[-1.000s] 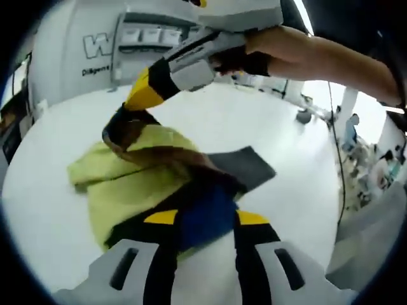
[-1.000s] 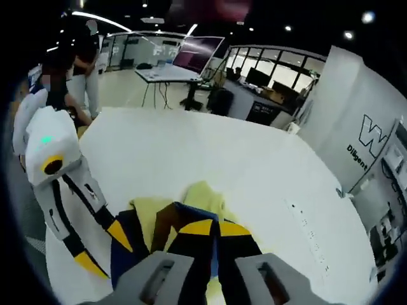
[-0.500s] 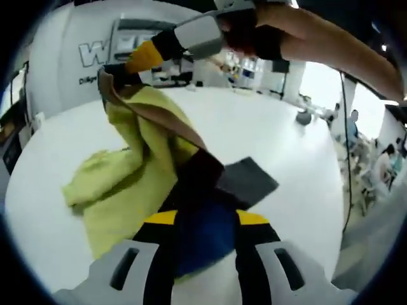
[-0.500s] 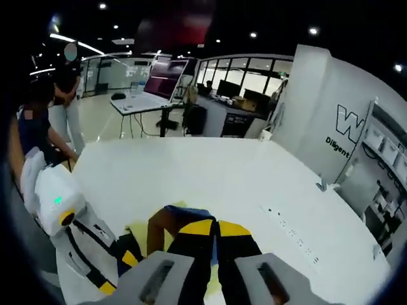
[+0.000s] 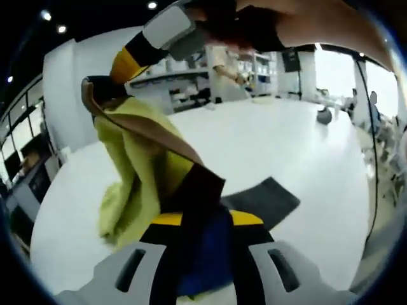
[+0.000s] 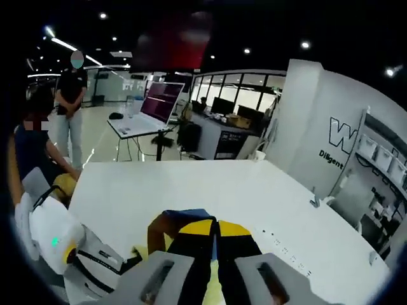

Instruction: Fold the garment on the visible template until the final outline fits inside the template.

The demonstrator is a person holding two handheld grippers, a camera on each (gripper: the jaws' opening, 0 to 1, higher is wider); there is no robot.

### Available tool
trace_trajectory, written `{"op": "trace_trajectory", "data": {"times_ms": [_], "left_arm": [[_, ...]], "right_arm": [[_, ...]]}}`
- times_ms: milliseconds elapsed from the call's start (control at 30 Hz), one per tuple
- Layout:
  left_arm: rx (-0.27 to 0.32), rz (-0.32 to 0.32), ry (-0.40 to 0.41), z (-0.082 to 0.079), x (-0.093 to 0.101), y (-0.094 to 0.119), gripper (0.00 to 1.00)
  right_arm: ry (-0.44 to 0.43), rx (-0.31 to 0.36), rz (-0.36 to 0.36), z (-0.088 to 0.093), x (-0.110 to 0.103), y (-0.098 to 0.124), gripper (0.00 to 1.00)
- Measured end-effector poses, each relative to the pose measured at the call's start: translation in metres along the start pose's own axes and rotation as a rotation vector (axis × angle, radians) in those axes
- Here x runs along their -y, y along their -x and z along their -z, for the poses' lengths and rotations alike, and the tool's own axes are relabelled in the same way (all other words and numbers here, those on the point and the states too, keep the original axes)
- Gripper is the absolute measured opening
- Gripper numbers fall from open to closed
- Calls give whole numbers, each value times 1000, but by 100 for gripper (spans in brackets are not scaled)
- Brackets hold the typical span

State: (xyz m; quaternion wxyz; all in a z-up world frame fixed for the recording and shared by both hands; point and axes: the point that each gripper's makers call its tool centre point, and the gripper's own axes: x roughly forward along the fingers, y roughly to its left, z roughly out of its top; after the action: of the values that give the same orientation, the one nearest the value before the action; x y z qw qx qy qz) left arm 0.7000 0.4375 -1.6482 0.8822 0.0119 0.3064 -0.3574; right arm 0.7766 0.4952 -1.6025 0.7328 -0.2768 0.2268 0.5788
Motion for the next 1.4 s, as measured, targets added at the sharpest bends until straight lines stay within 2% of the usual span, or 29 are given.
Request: {"op": "trace_trajectory", "data": {"times_ms": [167,267,300,333,433,500,533,600,667,733,767,800,900,933,1067,1133,1167,1233,1300,1400], "left_arm": [[-13,-10,7,3,2,5,19],[-17,-9,3,3,1,7,11],[-20,-9,3,3,1,7,9],[-20,-11,2,4,1,9,7],[-23,-15,1,5,-1,10,5],[-23,-16,-6,5,-2,10,2],[-24,-22,-14,5,-2,9,0],[-16,-21,-10,3,-3,4,0],[-6,-11,-28,-4,1,-2,0],[9,-27,-62,-15,4,-10,0],[13,-174,-163,-25,-14,-4,0],[37,-181,-159,-29,-13,-5,0],[72,-205,-153,-35,-12,-2,0],[81,-217,-168,-38,-10,-2,0],[115,-246,-195,-49,-7,1,0],[154,-292,-197,-65,-9,0,0],[167,-370,-197,-71,-19,5,0],[170,-368,-169,-72,-21,5,0],[179,-347,-183,-73,-16,9,0],[185,-355,-199,-74,-17,18,0]], "right_arm": [[100,-75,-6,9,-1,-21,0],[124,-87,-10,13,-1,-25,0],[170,-121,18,18,4,-29,0],[179,-131,42,19,7,-30,0],[213,-113,63,16,11,-30,0],[105,-49,109,5,23,-10,0],[54,-14,158,-4,35,7,0],[-32,28,221,-9,53,30,0],[-75,53,263,-15,60,51,0],[-102,114,298,-35,65,64,0],[-140,167,311,-54,64,74,0],[-145,186,319,-62,64,78,0],[-108,186,342,-68,63,81,0],[-109,203,342,-77,60,86,0],[-95,227,344,-89,55,94,0],[-93,244,334,-98,50,97,0],[-99,251,331,-100,48,99,0],[-93,258,331,-102,47,101,0],[-88,258,342,-103,48,107,0],[-96,254,356,-98,48,116,0]]}}
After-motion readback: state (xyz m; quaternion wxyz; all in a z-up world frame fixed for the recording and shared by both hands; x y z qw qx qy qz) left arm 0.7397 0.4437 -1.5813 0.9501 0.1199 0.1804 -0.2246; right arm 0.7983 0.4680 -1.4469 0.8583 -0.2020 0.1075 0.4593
